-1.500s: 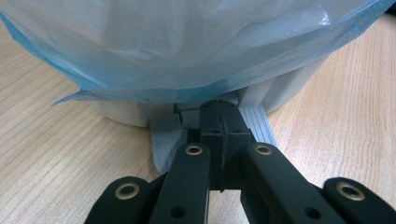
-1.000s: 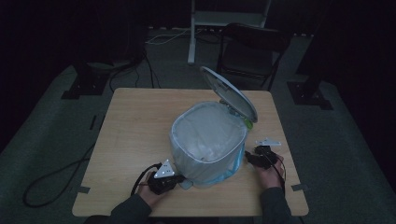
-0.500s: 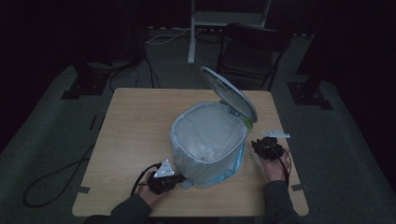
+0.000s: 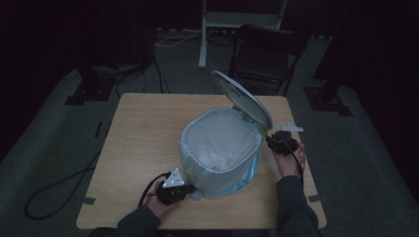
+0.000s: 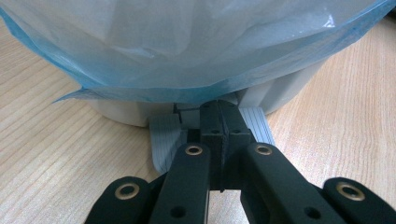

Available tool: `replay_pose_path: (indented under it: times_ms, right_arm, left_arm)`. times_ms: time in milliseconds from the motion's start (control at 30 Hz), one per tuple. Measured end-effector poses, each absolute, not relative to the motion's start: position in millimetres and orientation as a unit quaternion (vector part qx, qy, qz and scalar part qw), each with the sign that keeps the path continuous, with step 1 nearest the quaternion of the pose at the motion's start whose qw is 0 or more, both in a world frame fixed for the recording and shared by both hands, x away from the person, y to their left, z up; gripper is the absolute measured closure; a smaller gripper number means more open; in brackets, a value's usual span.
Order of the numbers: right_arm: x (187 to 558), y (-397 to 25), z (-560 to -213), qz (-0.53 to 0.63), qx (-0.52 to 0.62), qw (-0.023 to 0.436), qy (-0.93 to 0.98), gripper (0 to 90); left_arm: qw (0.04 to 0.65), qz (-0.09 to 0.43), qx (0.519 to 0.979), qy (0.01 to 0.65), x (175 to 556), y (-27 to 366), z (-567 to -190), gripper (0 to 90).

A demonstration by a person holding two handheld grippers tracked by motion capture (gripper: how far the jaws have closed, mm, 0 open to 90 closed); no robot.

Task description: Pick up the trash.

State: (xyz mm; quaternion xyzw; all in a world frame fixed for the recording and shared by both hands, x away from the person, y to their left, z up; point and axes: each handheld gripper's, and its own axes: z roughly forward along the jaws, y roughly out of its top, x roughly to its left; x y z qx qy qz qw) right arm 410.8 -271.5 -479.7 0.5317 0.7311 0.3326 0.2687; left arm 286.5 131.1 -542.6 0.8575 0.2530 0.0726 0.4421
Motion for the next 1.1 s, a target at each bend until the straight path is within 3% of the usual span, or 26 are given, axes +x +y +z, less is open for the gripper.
replay_pose_path:
  times_ms: [333,767,1067,1100]
  right_arm:
    - [435.2,-274.4,-486.9,0.340,0.546,0.258,0.721,66.0]
    - [455.4,-272.0,-500.0,0.332,0.571,0.255,0.707,53.9]
    - [468.2,-269.8,-502.6,0.313,0.570,0.252,0.717,53.3]
    - [470.2,-269.9,-505.0,0.315,0.570,0.246,0.718,58.0]
  left_arm:
    - [0.442,0.072,0.857,0.253,286.8,131.2,-542.6,90.0]
    - [0.442,0.072,0.858,0.253,286.6,131.2,-542.6,90.0]
    - [0.442,0.073,0.858,0.253,286.6,131.2,-542.6,90.0]
    - [0.442,0.072,0.857,0.253,286.6,131.2,-542.6,90.0]
